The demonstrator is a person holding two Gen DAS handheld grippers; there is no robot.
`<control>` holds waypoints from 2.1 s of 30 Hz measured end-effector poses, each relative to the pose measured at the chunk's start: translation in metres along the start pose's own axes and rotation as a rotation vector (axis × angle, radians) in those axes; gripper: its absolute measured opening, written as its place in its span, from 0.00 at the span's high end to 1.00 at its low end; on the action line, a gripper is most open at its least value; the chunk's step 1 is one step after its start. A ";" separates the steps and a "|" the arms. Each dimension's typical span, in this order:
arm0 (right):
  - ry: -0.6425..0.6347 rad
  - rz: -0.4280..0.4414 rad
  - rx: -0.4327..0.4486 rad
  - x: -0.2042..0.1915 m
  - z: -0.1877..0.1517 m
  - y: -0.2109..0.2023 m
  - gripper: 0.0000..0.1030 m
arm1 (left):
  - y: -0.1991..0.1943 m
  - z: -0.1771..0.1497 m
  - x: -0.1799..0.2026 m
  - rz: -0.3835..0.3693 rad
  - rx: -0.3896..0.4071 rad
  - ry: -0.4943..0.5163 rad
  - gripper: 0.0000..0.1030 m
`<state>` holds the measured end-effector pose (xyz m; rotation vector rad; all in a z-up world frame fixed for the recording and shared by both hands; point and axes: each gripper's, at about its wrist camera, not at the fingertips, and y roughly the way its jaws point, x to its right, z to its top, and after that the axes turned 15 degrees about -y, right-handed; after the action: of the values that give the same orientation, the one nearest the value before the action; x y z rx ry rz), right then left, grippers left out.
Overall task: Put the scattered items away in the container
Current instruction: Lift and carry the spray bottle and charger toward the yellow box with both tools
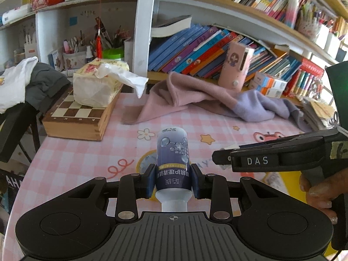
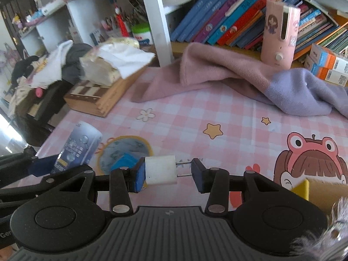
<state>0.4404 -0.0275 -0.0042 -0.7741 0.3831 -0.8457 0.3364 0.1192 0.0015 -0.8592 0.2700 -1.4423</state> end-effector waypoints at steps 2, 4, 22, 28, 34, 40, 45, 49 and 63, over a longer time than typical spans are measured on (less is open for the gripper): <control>0.005 0.004 0.014 -0.004 -0.004 -0.012 0.59 | -0.010 -0.004 -0.001 -0.010 -0.001 -0.011 0.70; 0.006 0.009 0.023 -0.009 -0.008 -0.023 0.59 | -0.020 -0.009 -0.003 -0.014 -0.004 -0.022 0.70; -0.073 0.012 0.103 -0.062 -0.062 -0.112 0.60 | -0.106 -0.052 -0.015 -0.095 -0.026 -0.108 0.70; -0.075 0.006 0.086 -0.081 -0.083 -0.125 0.59 | -0.123 -0.067 -0.020 -0.117 -0.034 -0.135 0.70; -0.078 -0.001 0.083 -0.099 -0.098 -0.139 0.59 | -0.142 -0.080 -0.023 -0.136 -0.028 -0.136 0.70; -0.077 -0.014 0.085 -0.117 -0.113 -0.153 0.59 | -0.157 -0.097 -0.027 -0.153 -0.034 -0.136 0.70; -0.066 -0.015 0.079 -0.134 -0.129 -0.163 0.59 | -0.175 -0.115 -0.035 -0.154 -0.040 -0.146 0.70; -0.065 -0.010 0.081 -0.151 -0.143 -0.174 0.59 | -0.195 -0.131 -0.043 -0.149 -0.034 -0.156 0.70; -0.050 -0.035 0.088 -0.193 -0.195 -0.218 0.60 | -0.240 -0.174 -0.050 -0.189 -0.057 -0.151 0.70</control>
<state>0.0931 -0.0561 0.0284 -0.7202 0.2866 -0.8693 0.0369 0.1290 0.0227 -1.0572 0.1180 -1.5411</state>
